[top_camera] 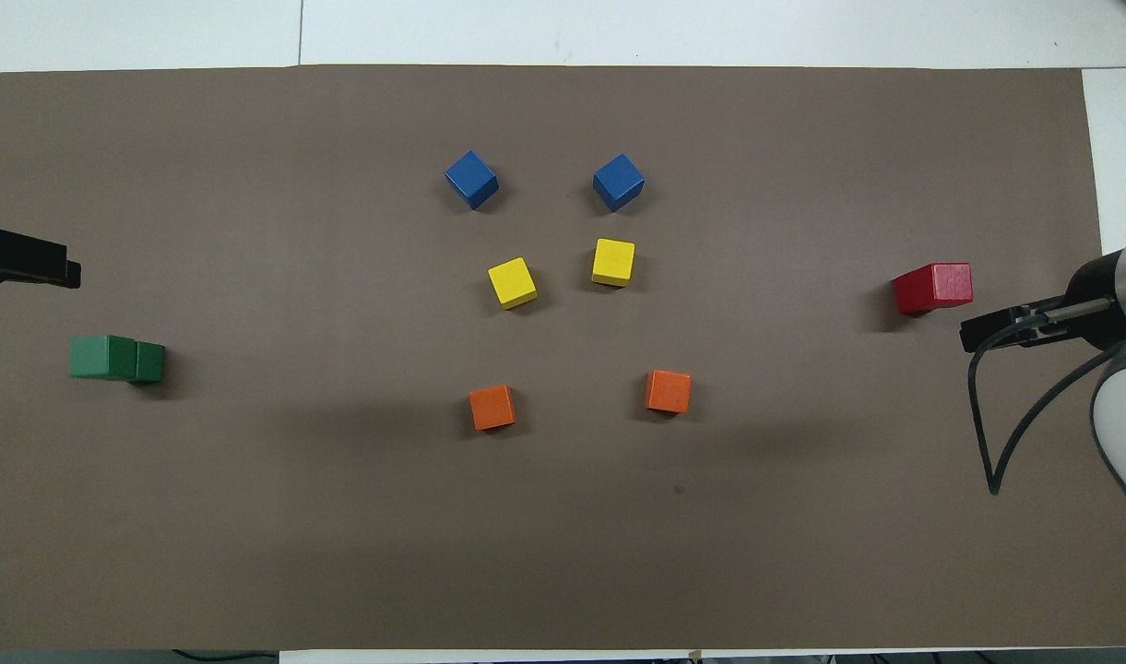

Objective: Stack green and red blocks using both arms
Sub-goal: 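Open the right gripper and withdraw it from the red blocks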

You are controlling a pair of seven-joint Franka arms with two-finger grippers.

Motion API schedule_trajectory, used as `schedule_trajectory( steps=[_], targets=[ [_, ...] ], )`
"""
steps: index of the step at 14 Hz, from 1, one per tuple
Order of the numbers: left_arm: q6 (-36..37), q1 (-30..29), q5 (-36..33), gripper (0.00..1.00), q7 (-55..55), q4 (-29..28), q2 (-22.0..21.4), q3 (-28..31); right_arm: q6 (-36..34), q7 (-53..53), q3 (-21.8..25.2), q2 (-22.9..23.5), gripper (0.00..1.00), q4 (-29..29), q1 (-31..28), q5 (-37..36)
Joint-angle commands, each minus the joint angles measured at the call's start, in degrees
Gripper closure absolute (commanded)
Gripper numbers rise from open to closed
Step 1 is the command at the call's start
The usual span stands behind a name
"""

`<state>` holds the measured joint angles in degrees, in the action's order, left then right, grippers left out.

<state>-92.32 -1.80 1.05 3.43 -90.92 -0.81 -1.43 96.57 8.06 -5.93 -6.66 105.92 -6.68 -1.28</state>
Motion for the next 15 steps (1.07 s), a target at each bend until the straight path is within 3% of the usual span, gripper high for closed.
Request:
schedule_trajectory(
  steps=[1, 15],
  targets=[
    [0.21, 0.31, -0.88, 0.0, -0.53, 1.27, 0.63, 0.29, -3.22, -1.99, -0.67, 3.22, 0.01, -4.92, -0.35, 0.66],
    [0.12, 0.31, -0.79, 0.0, -0.45, 0.83, 0.46, 0.29, -3.67, -2.69, -0.67, 3.5, 0.01, -5.19, -0.35, 0.75]
  ],
)
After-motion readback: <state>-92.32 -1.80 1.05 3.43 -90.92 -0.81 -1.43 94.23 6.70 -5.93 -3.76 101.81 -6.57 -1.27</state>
